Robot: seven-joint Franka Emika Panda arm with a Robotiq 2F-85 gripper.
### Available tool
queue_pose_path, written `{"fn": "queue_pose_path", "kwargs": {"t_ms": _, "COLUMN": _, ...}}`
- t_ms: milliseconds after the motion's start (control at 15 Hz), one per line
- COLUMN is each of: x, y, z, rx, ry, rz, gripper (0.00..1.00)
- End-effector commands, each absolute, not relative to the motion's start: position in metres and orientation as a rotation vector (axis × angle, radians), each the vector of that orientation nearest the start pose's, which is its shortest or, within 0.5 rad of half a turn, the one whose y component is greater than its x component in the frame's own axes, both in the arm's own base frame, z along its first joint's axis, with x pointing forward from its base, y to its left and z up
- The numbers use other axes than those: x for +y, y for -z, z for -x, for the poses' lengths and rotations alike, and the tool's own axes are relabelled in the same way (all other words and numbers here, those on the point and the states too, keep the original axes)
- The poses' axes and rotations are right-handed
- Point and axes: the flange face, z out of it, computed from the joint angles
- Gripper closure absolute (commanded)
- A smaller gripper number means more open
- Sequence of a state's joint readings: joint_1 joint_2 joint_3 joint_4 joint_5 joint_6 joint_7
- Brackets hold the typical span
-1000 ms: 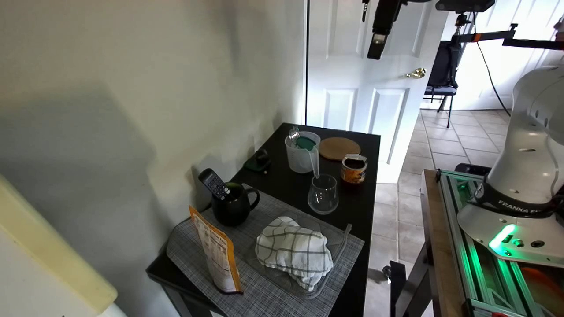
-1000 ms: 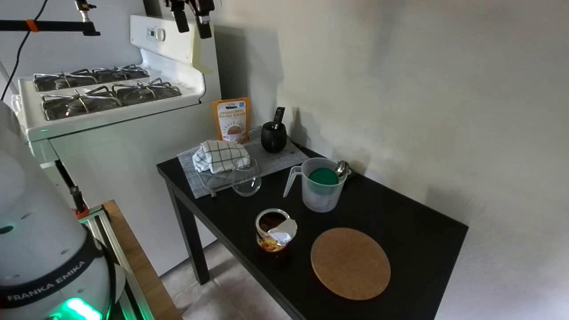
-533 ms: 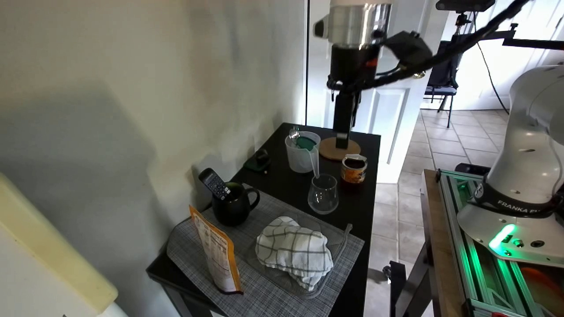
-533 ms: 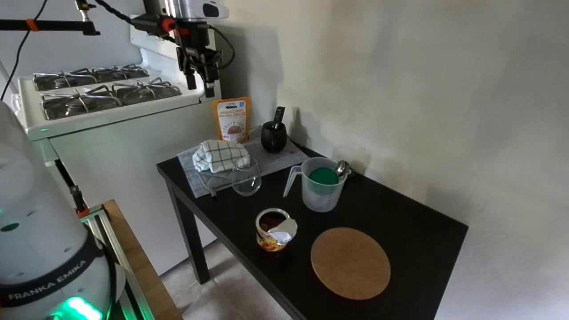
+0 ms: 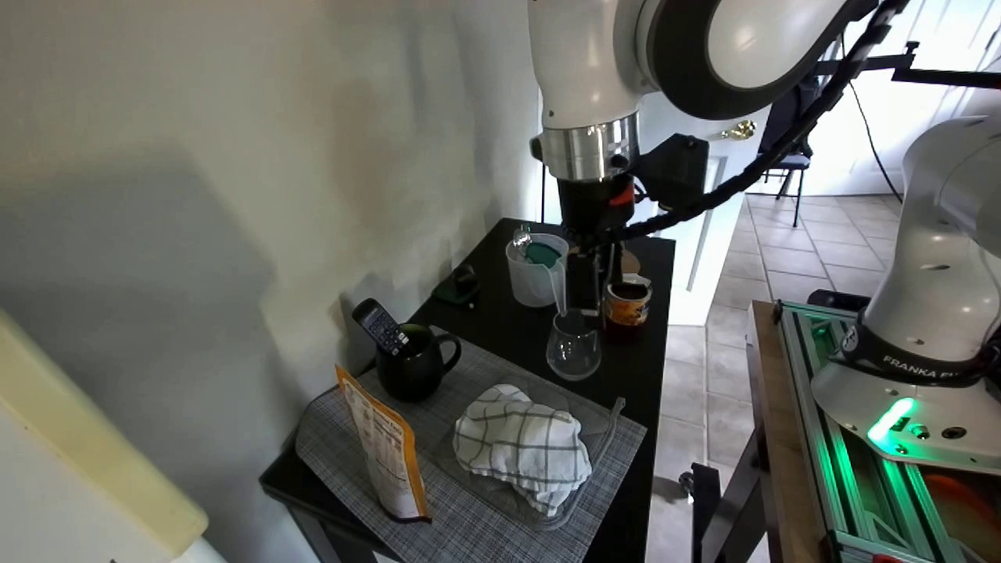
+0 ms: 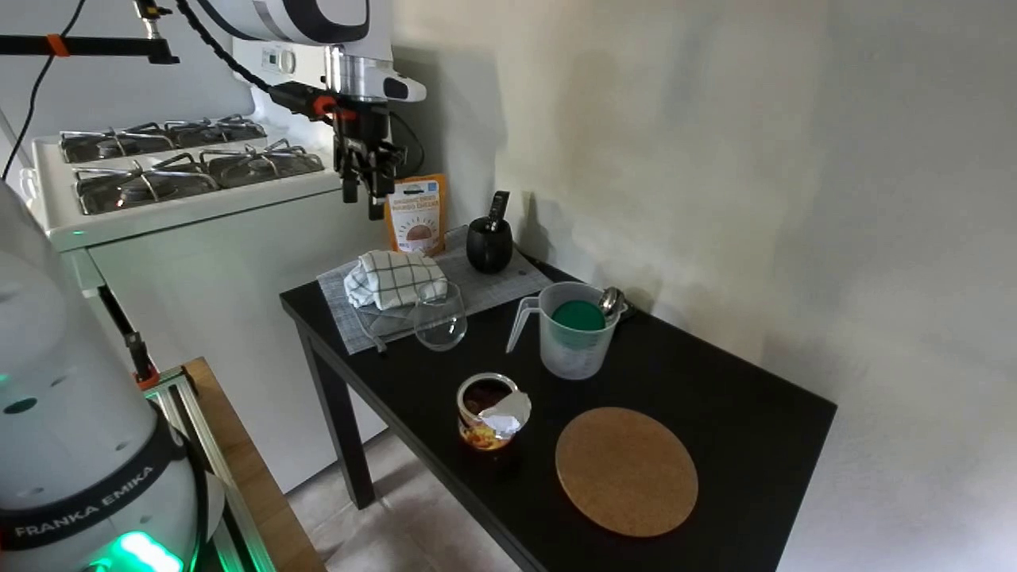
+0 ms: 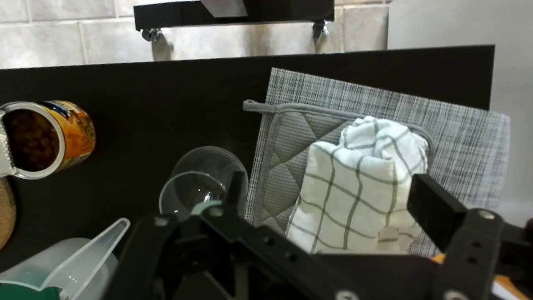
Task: Move the cloth to the right
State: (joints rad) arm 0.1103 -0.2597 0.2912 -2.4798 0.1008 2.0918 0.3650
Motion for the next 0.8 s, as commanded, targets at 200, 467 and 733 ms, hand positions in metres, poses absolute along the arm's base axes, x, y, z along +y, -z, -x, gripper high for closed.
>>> {"fn": "queue_pose_path", "kwargs": {"t_ms": 200, "x": 0.201, "y": -0.325, "z": -0.416, "rx": 0.477, "ry": -0.022, "rz": 3.033, "gripper": 0.0}}
{"fn": "queue_pose_path", "kwargs": {"t_ms": 467, "x": 0.224, "y": -0.271, "z": -0.428, "rx": 0.487, "ry": -0.076, "rz": 3.033, "gripper": 0.0}}
{"fn": "queue_pose_path", "kwargs": {"t_ms": 733, "x": 0.236, "y": -0.226, "z": -0.438, "rx": 0.446, "ry": -0.174, "rz": 3.077, "gripper": 0.0}}
